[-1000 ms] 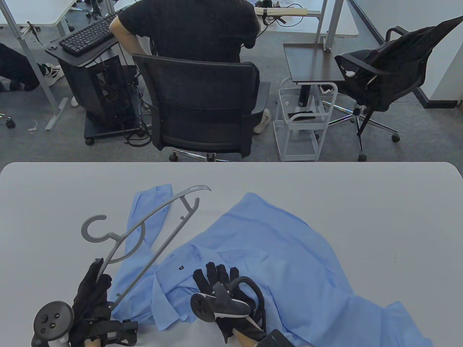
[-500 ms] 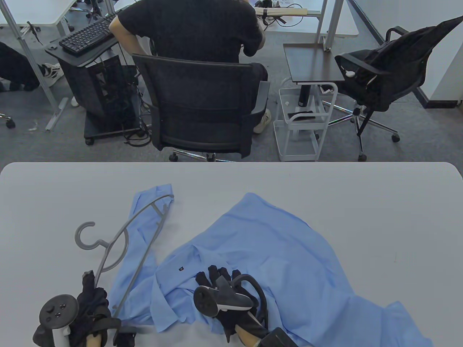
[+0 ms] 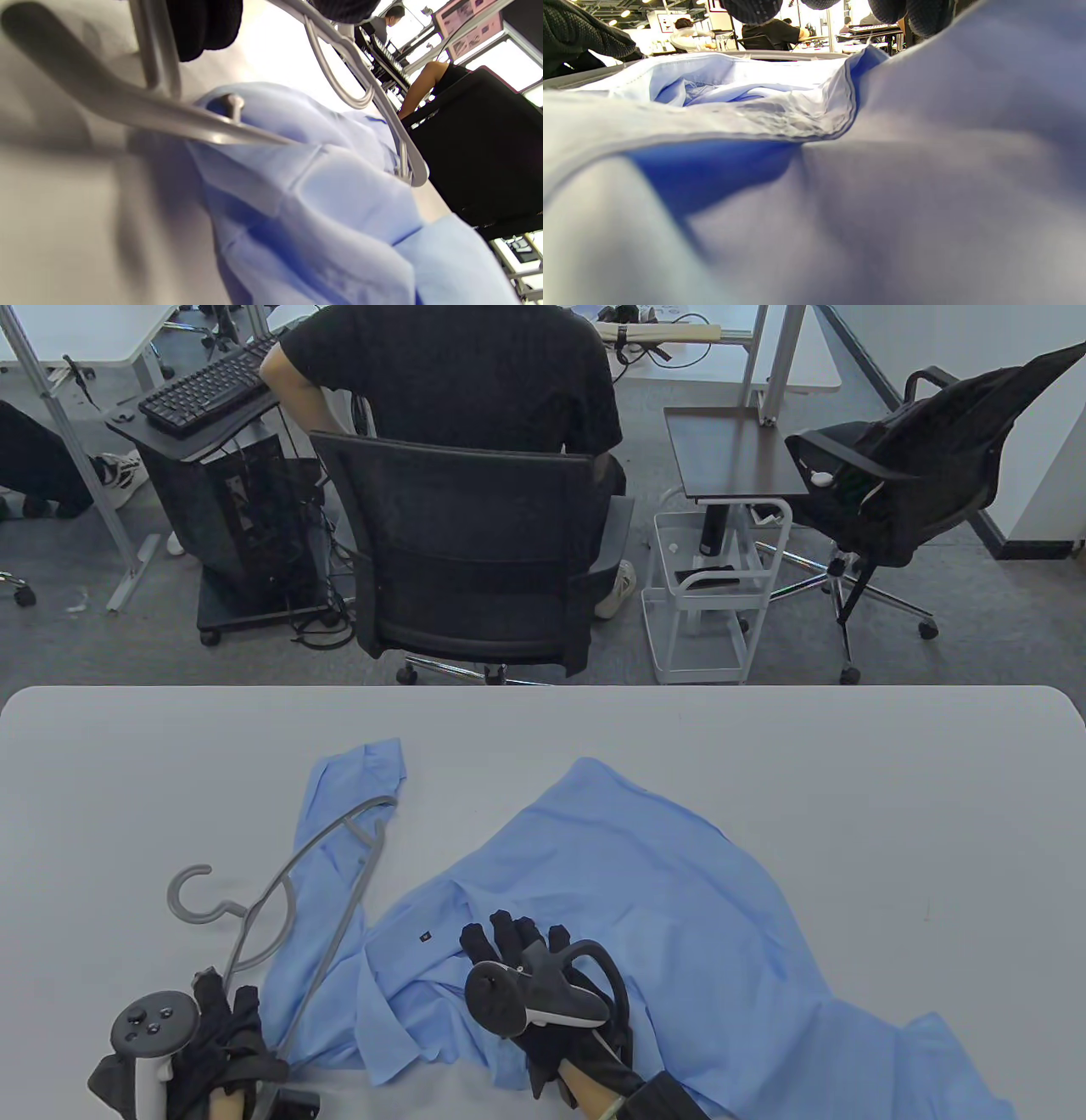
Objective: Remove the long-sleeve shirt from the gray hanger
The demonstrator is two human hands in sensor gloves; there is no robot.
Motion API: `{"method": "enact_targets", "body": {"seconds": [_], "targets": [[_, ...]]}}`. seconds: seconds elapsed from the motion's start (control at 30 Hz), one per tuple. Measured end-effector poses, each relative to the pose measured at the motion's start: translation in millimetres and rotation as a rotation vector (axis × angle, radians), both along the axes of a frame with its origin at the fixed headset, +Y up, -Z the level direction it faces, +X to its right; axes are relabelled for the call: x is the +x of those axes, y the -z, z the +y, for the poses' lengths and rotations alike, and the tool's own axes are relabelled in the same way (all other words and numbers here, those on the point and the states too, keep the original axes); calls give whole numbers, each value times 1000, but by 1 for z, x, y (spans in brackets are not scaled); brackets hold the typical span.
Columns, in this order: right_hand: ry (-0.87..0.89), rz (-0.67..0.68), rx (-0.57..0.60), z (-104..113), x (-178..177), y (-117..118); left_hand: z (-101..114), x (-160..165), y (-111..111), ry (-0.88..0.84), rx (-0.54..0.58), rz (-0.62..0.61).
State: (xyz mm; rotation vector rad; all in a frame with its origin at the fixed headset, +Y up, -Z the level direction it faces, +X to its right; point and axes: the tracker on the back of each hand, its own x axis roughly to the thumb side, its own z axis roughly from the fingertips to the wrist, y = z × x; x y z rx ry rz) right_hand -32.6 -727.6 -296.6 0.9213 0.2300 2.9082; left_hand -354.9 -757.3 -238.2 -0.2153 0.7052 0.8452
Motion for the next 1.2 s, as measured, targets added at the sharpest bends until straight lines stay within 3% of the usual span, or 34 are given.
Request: {"method": "enact_targets", "body": {"seconds": [0.2,0.37,0.57,0.87,0.97,1.1,1.2], "targets": [[26,-24,7,4,5,2,10,7,1,68,-29,-57],[38,-39,7,6,8,3,22,20,5,151,12,-129],[28,-51,40,10,10,2,37,46,14,266,149,-226],[52,-80,120,27,19,-5,76,115,46,424,296,-374],[42,-94,123,24,21,-3,63,129,46,511,360,-391],[26,-107,111,16,19,1,44,122,43,629,256,-459],[-13,-112,120,11,17,0,40,112,37,654,255,-468]]}}
